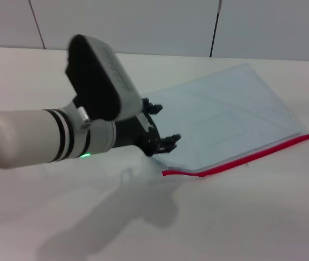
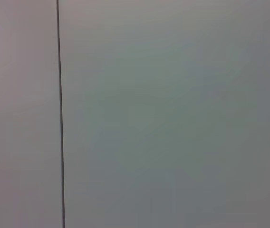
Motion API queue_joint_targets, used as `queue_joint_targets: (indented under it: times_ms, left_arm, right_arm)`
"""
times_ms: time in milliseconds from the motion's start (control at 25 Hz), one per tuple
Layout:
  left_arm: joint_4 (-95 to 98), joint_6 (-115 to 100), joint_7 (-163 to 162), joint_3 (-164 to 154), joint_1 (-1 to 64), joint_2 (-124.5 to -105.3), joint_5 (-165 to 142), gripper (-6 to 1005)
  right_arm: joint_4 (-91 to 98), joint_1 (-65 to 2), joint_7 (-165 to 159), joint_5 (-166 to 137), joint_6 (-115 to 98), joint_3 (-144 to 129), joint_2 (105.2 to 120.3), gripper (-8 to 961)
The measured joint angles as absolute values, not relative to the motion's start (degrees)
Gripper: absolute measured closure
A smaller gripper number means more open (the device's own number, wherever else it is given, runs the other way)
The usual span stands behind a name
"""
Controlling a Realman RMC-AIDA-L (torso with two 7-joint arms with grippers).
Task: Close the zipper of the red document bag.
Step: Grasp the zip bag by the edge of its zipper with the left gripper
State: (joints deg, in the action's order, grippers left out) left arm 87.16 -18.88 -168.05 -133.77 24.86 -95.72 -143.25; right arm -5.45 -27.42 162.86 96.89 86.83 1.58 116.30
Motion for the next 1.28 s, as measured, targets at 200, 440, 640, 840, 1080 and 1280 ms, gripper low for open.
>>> queue_joint_targets:
  times_ms: [200,440,640,840,1080,1280]
  left_arm:
    - [94.40,-35.93,-156.87,-127.73,22.36,-99.76,-145.03,259]
    - [98.30,-50.16,-142.53,-122.21,18.99,-107.29,-147.19,258]
    - [96.48,-53.76,-141.51,-122.38,18.96,-112.41,-157.47,258]
    - [94.36,-53.85,-141.05,-123.57,18.97,-114.64,-162.03,259]
    - [90.86,-47.81,-138.01,-124.55,18.93,-114.80,-162.05,259]
    - [87.99,-44.00,-137.38,-124.72,19.25,-114.64,-161.65,259]
  right_arm:
    - [-5.45,-27.42,162.89,96.92,86.83,1.58,116.28,101]
    - [-5.44,-27.37,162.88,96.98,86.84,1.58,116.28,102]
    - [-5.25,-27.34,162.80,96.97,86.84,1.58,116.28,102]
    - [-5.18,-27.46,162.84,96.94,86.83,1.58,116.28,101]
    - [-5.18,-27.34,162.78,96.94,86.93,1.58,116.28,101]
    - [-5.18,-27.37,162.77,96.94,87.01,1.58,116.28,101]
